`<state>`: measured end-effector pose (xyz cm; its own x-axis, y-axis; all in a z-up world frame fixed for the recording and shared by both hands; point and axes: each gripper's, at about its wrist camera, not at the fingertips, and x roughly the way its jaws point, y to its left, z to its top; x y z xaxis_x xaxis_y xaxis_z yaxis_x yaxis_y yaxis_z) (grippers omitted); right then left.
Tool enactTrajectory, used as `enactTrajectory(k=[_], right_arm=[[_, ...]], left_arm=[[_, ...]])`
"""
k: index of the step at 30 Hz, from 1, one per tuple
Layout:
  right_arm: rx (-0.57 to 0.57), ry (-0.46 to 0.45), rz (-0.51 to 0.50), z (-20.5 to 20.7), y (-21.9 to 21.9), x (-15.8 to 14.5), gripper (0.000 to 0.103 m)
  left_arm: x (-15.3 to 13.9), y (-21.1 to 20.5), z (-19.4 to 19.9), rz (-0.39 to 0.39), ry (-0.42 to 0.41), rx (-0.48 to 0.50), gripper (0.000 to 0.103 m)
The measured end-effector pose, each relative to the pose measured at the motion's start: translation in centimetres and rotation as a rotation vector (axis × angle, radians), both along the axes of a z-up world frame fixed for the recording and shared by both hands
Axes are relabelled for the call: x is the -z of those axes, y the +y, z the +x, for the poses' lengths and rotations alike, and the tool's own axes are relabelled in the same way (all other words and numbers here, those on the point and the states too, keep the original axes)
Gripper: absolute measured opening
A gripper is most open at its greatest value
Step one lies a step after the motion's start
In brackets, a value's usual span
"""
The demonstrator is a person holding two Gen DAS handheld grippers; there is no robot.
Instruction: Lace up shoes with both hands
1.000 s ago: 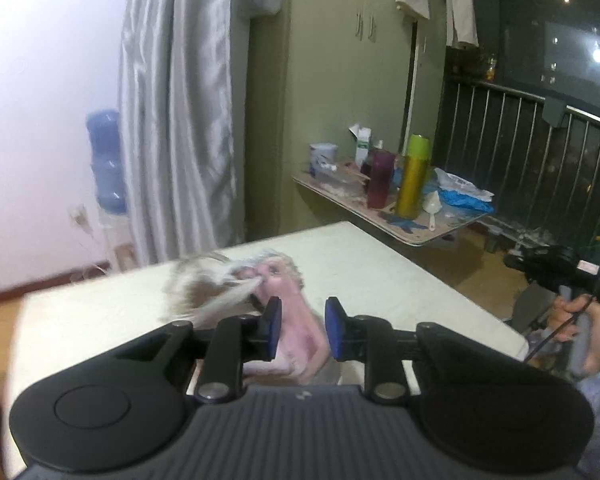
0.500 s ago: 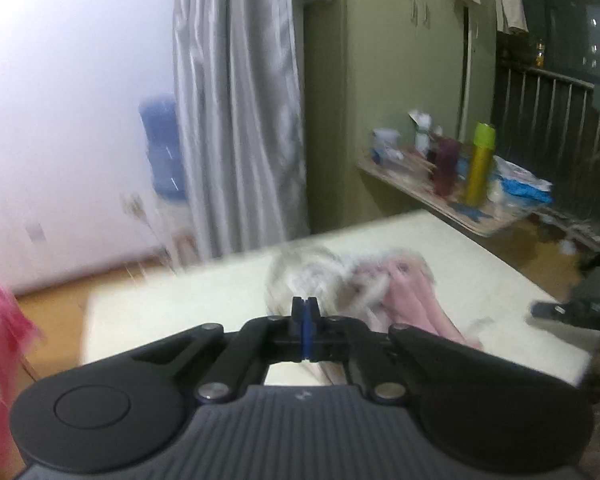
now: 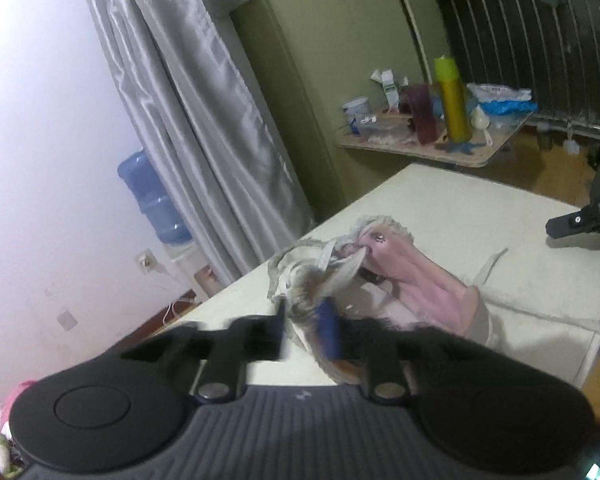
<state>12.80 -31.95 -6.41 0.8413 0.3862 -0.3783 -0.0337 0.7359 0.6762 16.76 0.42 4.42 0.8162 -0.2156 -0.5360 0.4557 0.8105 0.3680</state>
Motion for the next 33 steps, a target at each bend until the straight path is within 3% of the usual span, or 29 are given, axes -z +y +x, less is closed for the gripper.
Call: enactTrajectory(k=[5, 10, 13, 16, 18, 20, 22, 23, 24, 26, 28, 31, 33], right_arm=[[-0.044, -0.038, 0.039, 1.2, 1.6, -0.7, 0.005], [-0.229, -0.118, 0.033, 2.0, 6.6, -2.3, 0.005], [-0.292, -0.165, 0.001, 2.3, 10.1, -3.3, 0.016], [-0.291, -0.191, -0.041, 2.8, 12.3, -3.9, 0.016], [-0.271, -0.196, -0.048, 3.1, 12.3, -4.2, 0.016], [-0.274, -0.185, -0.054, 3.4, 12.4, -4.4, 0.016], [-0.273, -0.178, -0.062, 3.5, 12.5, -4.4, 0.016], [-0.268, -0.18, -0.066, 3.3, 12.5, -4.5, 0.016], [-0.263, -0.181, -0.069, 3.1, 12.4, -4.5, 0.016], [-0.257, -0.188, -0.059, 2.6, 11.6, -4.8, 0.016], [-0.233, -0.201, -0.05, 2.1, 10.0, -5.1, 0.016], [-0.132, -0.216, -0.13, 1.7, 6.9, -5.6, 0.016], [-0.133, -0.197, -0.194, 2.9, 5.2, -5.7, 0.017]], left_arm=[[-0.1, -0.7, -0.7, 0.035, -0.067, 0.004, 0.008], [-1.2, -1.3, -0.6, 0.054, -0.15, 0.004, 0.005], [-1.2, -2.2, 0.8, 0.08, -0.198, 0.014, 0.005], [-1.2, -2.7, 3.4, 0.047, -0.152, -0.004, 0.006], [-1.8, -2.0, 4.8, -0.035, -0.1, -0.048, 0.012], [-3.2, -0.8, 4.2, -0.158, -0.1, -0.079, 0.013], [-4.4, -0.5, 1.7, -0.213, -0.16, -0.068, 0.026], [-4.8, -0.7, 0.4, -0.227, -0.179, -0.046, 0.043], [-5.0, -1.0, -0.8, -0.239, -0.175, -0.011, 0.051], [-4.7, -1.8, -2.4, -0.256, -0.109, 0.046, 0.051], [-3.6, -2.5, -2.3, -0.275, 0.014, 0.07, 0.05], [-1.3, -3.1, -1.0, -0.275, 0.168, 0.054, 0.049], [-0.2, -3.3, 0.0, -0.29, 0.239, 0.041, 0.047]])
